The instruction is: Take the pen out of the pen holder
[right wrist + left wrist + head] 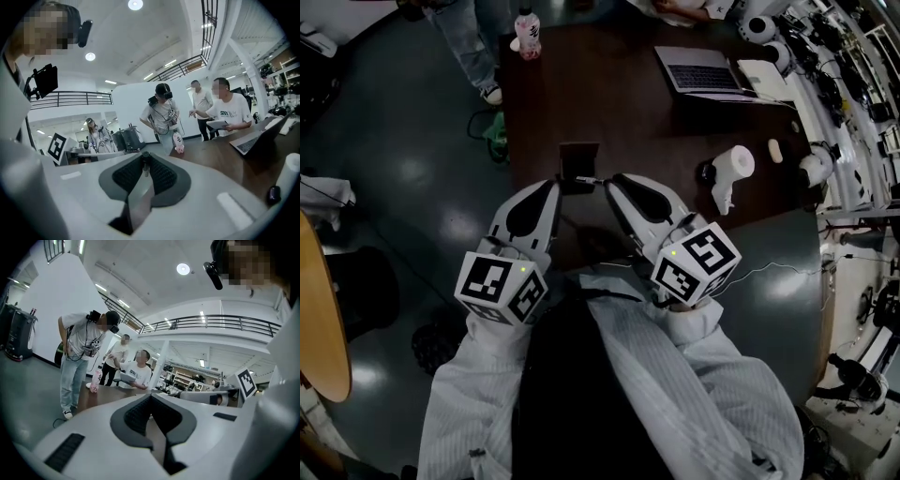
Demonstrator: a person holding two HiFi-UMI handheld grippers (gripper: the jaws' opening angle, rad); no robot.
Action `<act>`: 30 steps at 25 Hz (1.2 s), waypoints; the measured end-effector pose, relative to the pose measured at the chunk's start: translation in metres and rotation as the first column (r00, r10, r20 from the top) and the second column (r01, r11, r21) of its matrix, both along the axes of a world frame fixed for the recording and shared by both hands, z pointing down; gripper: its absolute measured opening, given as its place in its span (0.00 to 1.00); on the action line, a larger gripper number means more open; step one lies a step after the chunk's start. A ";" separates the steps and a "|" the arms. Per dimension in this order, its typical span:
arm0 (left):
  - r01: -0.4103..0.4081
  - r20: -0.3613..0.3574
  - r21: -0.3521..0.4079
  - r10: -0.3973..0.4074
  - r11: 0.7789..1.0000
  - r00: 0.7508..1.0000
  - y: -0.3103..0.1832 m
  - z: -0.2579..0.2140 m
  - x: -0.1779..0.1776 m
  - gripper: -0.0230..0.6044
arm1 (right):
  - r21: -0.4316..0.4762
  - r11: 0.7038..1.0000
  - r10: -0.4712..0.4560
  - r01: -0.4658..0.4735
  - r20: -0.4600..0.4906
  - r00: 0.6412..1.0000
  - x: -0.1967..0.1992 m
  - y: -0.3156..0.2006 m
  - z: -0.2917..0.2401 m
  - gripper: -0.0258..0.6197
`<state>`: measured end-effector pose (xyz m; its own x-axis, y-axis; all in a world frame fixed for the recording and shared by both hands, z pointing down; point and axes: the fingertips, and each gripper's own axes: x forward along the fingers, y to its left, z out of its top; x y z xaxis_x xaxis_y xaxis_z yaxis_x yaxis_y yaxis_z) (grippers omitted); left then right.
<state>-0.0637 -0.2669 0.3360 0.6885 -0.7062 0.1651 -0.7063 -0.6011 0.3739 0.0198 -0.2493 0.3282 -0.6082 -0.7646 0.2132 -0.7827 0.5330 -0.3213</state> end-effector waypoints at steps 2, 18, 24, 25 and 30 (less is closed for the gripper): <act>-0.005 -0.005 0.009 0.005 1.000 1.000 0.000 -0.005 0.001 0.04 | 0.014 1.000 0.006 -0.007 0.003 1.000 0.002 0.004 -0.006 0.12; -0.023 -0.003 0.008 0.023 1.000 1.000 0.000 -0.005 0.003 0.04 | 0.013 1.000 -0.023 0.023 0.012 1.000 -0.010 0.005 -0.004 0.11; -0.021 -0.004 0.006 0.021 1.000 1.000 -0.001 -0.004 0.004 0.04 | 0.012 0.999 -0.033 0.033 0.012 0.999 -0.013 0.005 -0.004 0.11; -0.021 -0.004 0.007 0.021 1.000 1.000 -0.001 -0.004 0.004 0.04 | 0.012 0.999 -0.034 0.034 0.014 0.999 -0.013 0.005 -0.004 0.11; -0.018 -0.001 0.010 0.018 1.000 1.000 -0.003 -0.005 0.003 0.04 | 0.014 0.999 -0.038 0.038 0.017 0.999 -0.016 0.004 -0.005 0.11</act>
<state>-0.0607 -0.2703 0.3306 0.7014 -0.6952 0.1574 -0.6948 -0.6174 0.3689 0.0043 -0.2455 0.3231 -0.6401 -0.7439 0.1920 -0.7565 0.5667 -0.3265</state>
